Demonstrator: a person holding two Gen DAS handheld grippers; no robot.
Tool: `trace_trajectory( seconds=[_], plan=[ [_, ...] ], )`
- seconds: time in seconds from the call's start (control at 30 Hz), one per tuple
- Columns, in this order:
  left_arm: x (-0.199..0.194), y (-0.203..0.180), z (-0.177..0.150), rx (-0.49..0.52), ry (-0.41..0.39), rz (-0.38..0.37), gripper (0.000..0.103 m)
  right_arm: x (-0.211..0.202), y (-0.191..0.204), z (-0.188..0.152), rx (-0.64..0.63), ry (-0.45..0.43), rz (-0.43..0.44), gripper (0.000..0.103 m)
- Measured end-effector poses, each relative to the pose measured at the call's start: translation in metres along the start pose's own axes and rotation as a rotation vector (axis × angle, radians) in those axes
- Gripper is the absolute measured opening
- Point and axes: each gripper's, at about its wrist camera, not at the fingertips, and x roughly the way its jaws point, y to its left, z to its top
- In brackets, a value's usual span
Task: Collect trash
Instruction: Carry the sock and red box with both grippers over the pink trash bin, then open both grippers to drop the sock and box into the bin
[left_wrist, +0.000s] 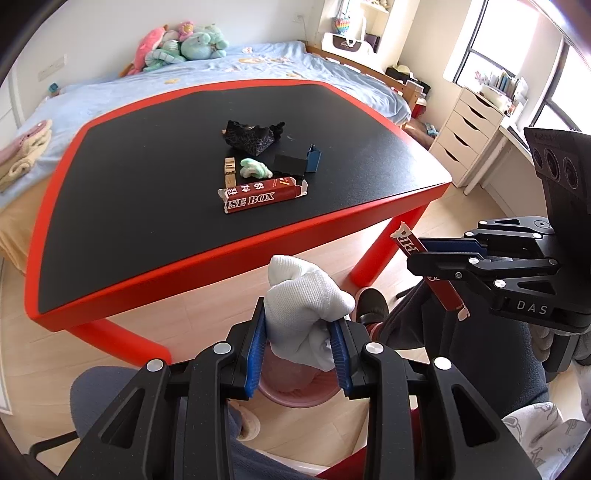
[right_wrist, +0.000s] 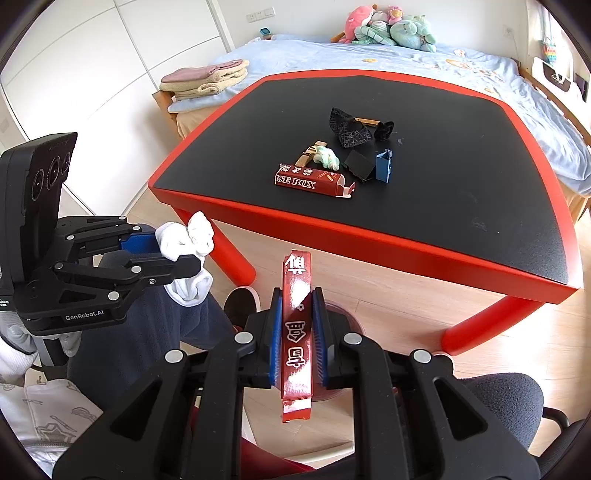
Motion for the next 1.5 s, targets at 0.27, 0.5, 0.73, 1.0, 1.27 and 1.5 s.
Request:
trace_trajectory(
  seconds=[0.27,0.5,0.73,1.0,1.27,1.5],
  plan=[
    [-0.001,0.000,-0.001,0.000,0.007,-0.007,0.036,-0.002,-0.002,0.000,0.016,-0.005,0.031,0.017],
    [-0.004,0.010,-0.001,-0.043,-0.024,0.022,0.090,-0.005,-0.012,0.001,0.047,-0.028,-0.019,0.094],
    [-0.009,0.022,0.000,-0.092,-0.043,0.032,0.095,-0.003,-0.021,0.000,0.081,-0.022,-0.031,0.098],
    [-0.005,0.021,0.000,-0.090,-0.026,0.036,0.095,0.000,-0.023,0.002,0.085,-0.015,-0.033,0.098],
    [-0.004,0.022,0.000,-0.095,-0.020,0.039,0.095,0.001,-0.027,0.001,0.102,-0.013,-0.033,0.099],
    [-0.004,0.024,0.001,-0.093,-0.023,0.037,0.095,0.000,-0.029,0.005,0.105,-0.019,-0.033,0.099]
  ],
)
